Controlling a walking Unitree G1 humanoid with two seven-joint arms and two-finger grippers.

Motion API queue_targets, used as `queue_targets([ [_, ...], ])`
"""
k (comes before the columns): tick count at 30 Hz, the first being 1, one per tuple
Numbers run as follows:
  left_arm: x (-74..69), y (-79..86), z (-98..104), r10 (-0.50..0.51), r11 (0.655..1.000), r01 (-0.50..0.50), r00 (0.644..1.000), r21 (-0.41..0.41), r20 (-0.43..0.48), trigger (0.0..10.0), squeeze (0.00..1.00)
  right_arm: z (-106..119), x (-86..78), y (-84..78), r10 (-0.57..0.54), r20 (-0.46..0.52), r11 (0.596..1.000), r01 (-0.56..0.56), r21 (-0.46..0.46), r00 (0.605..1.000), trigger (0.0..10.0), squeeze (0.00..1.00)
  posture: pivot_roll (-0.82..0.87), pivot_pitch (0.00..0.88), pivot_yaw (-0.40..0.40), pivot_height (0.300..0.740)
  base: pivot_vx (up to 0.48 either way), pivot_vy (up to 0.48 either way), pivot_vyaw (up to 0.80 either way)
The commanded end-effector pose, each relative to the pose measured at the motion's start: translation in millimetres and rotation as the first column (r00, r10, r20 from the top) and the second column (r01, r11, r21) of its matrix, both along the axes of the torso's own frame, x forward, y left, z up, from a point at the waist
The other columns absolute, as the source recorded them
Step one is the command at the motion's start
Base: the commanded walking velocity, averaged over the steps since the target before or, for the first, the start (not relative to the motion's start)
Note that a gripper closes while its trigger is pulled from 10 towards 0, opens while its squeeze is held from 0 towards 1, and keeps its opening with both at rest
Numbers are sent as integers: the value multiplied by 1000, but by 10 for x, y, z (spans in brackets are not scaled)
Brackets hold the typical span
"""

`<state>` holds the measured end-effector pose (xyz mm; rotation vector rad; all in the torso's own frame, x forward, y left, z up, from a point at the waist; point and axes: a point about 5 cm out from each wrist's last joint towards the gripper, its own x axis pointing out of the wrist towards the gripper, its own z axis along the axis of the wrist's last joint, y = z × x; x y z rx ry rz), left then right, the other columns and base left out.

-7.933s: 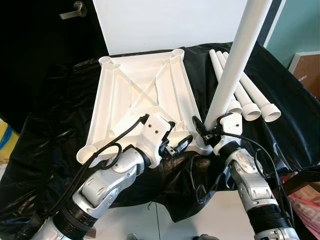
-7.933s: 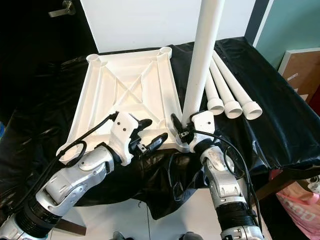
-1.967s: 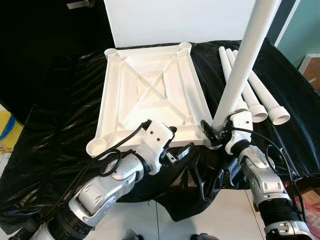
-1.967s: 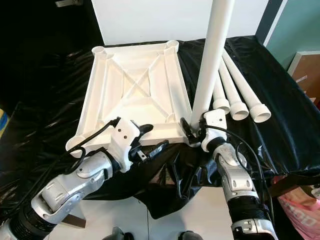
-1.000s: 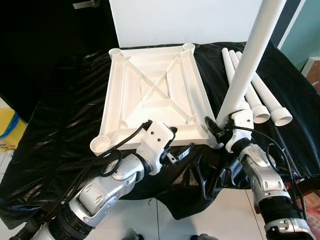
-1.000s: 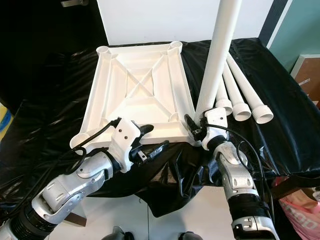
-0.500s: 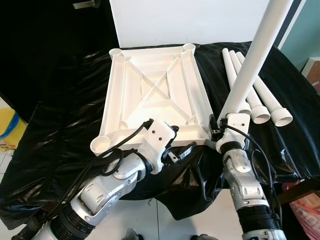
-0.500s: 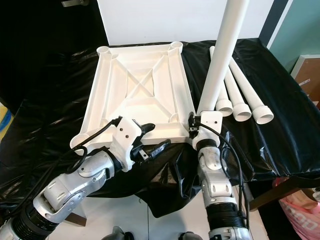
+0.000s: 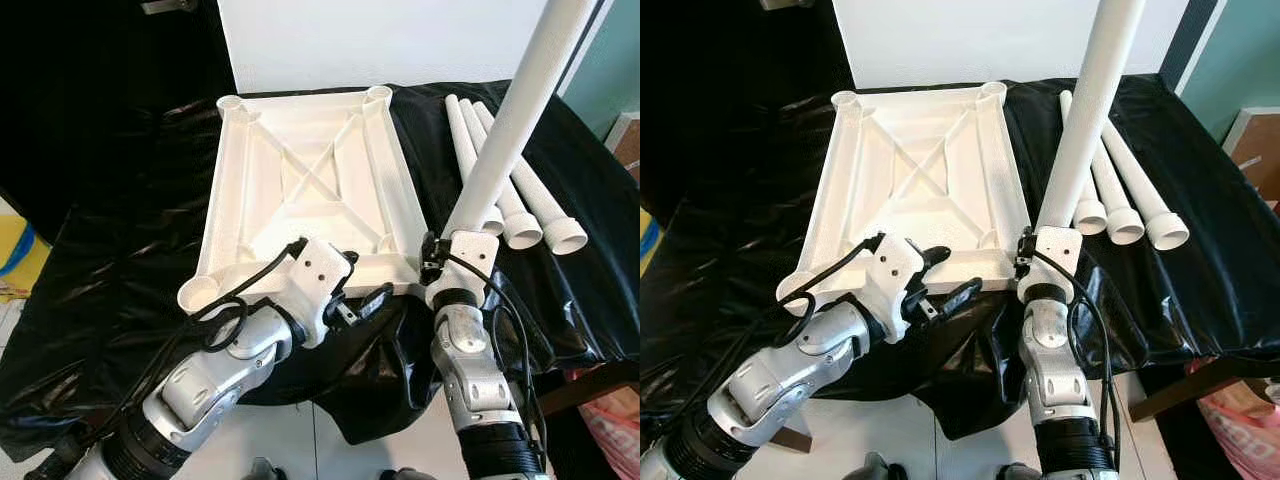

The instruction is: Building children table

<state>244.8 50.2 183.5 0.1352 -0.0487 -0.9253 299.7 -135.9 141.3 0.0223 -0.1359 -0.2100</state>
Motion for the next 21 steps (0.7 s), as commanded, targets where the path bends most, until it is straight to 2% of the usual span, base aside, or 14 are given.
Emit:
queue_targets([
  [1, -83, -34, -29, -179, 983, 180, 983, 26, -32, 10000, 0, -139, -40, -38, -1, -60, 1000, 2, 12, 998, 10000, 1000, -59, 138, 18, 740, 0, 0, 0],
  [10, -87, -27, -30, -182, 983, 183, 983, 28, -34, 10000, 0, -24, -47, -113, 105, 11, 994, -105, -5, 994, 10000, 1000, -65, 143, 23, 740, 0, 0, 0],
  [14, -88, -23, -30, -184, 982, 185, 982, 28, -35, 10000, 0, 12, -36, -216, 219, 22, 976, -218, -22, 976, 10000, 1000, -68, 144, 26, 740, 0, 0, 0],
  [15, -87, -22, -30, -184, 982, 185, 982, 29, -35, 10000, 0, 28, -31, -238, 259, 26, 966, -258, -33, 965, 10000, 0, -70, 143, 28, 740, 0, 0, 0],
  [17, -85, -20, -30, -185, 982, 186, 982, 29, -35, 10000, 0, 37, -28, -250, 285, 28, 958, -283, -41, 958, 10000, 0, -70, 143, 30, 740, 0, 0, 0],
  [21, -79, -16, -29, -189, 981, 190, 981, 31, -35, 10000, 0, 86, 26, -296, 416, 21, 907, -414, -74, 909, 10000, 0, -73, 141, 34, 740, 0, 0, 0],
])
